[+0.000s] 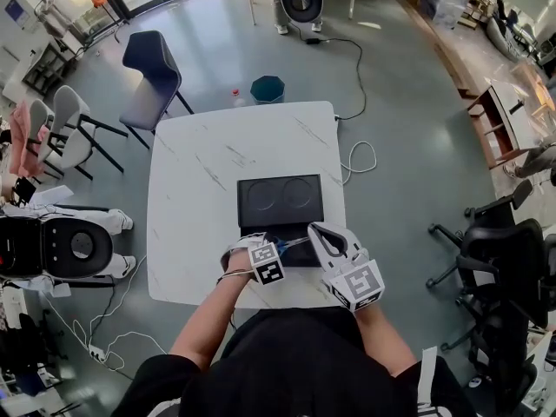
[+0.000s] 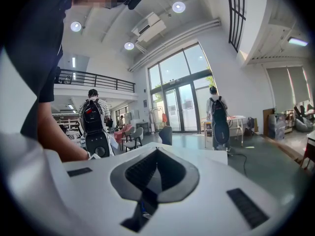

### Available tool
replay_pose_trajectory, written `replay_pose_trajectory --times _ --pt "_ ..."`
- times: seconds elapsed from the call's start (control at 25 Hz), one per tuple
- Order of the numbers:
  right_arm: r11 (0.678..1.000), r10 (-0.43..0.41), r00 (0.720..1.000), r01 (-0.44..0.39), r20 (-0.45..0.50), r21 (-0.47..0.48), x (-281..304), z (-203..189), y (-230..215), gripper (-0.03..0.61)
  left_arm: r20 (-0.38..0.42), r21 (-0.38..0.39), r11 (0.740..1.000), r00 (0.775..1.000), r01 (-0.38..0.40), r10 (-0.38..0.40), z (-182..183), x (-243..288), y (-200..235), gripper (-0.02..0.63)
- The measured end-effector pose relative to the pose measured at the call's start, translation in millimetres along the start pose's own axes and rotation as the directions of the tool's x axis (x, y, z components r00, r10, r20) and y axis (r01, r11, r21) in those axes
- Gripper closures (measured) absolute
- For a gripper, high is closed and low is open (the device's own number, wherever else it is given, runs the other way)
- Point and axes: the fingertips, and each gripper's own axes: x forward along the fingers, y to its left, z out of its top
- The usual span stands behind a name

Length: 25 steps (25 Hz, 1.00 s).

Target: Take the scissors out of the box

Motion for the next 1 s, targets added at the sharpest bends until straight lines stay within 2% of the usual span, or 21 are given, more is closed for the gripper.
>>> replay_pose_trajectory --times 0.16,0.44,0.76,1.0 --pt "1.000 0.004 1.000 -0.004 -0.005 0.003 0.8 -2.3 2.1 0.571 0.008 -0.025 0.999 0.999 0.035 -0.035 -2.2 -0.1 0.1 0.511" --pt "1.000 -0.006 1.000 0.006 -0.008 -0.004 -5.8 -2.1 1.1 0.571 0.008 -0.046 0.998 1.000 0.029 -0.029 -2.1 -3.1 -1.6 0.520" --pt "1.000 -0.027 1.000 0.027 -0.004 -0.008 -10.6 -3.5 -1.0 0.571 0.081 -0.079 0.996 0.996 -0.042 0.049 4.4 -28.2 -1.4 0.522" --pt "0.999 -0.051 0.999 0.051 0.015 -0.018 -10.8 4.1 -9.3 0.571 0.178 -0.161 0.981 0.974 -0.110 0.139 7.3 -61.6 -2.1 0.522"
